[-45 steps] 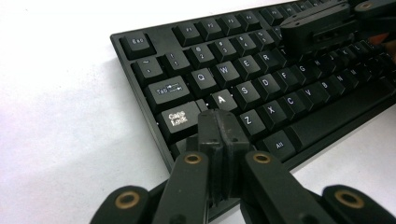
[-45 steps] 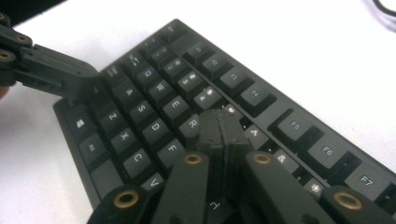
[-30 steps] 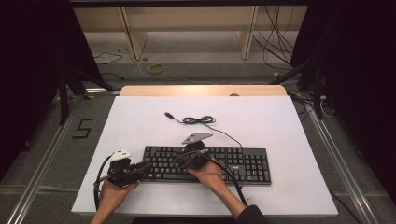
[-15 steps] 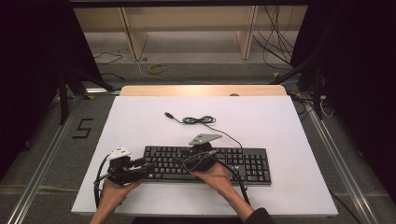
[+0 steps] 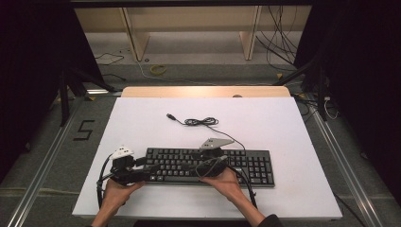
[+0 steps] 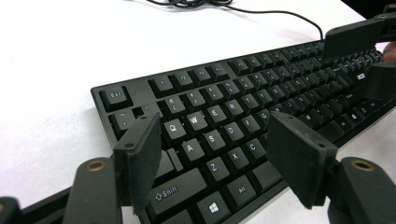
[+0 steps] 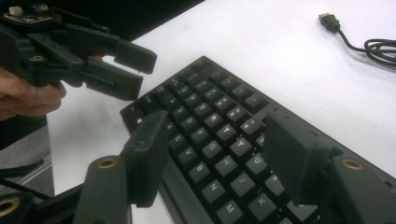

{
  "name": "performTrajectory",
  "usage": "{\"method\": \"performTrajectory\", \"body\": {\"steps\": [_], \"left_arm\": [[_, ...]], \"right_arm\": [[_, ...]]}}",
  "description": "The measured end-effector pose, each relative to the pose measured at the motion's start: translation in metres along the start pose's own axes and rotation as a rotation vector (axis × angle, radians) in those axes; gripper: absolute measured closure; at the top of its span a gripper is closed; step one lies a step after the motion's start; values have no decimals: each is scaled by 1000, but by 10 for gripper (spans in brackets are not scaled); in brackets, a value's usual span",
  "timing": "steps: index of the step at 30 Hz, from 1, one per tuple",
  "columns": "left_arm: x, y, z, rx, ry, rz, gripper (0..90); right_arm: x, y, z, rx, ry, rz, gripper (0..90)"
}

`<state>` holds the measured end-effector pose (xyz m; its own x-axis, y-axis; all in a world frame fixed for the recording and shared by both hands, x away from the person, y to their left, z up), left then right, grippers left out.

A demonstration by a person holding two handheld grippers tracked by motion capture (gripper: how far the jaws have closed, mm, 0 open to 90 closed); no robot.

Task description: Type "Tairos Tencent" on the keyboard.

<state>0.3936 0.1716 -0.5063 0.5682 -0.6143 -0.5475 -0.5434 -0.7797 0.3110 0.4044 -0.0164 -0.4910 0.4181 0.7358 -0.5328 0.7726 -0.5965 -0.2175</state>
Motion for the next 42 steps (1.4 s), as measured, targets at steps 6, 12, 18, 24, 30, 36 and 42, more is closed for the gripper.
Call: {"method": "performTrajectory", "body": {"steps": [6, 12, 18, 24, 30, 36, 42], "left_arm": [[1, -4, -4, -11, 0, -11, 434], [6, -7, -4, -10, -20, -16, 604], [12, -6, -3, 13, -49, -23, 772], [18, -4, -1, 39, -85, -24, 878], [24, -3, 2, 46, -113, -35, 888], [26, -4, 5, 48, -132, -41, 889], [27, -6, 6, 49, -144, -50, 889]], "right_arm": [[-8, 0, 4, 7, 15, -7, 380], [-17, 0, 9, 13, 29, -11, 352], [-27, 2, 15, 11, 53, -4, 330], [-37, 2, 18, 13, 72, -6, 326], [-42, 2, 24, 14, 68, -4, 324], [-45, 3, 27, 4, 69, 4, 318], [-50, 3, 32, -5, 68, 13, 316]]}}
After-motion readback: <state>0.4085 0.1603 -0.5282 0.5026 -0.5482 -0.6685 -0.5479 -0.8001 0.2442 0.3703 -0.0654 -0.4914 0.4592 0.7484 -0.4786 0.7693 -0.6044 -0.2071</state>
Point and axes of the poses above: each handheld gripper's, and its own axes: x roughly forward along the jaws, z roughly out of its underside, y roughly to its right, the point moved 8 cm from there along x, roughly forward along the jaws, and after that the axes turned 3 degrees about z, right-handed, at the moved point
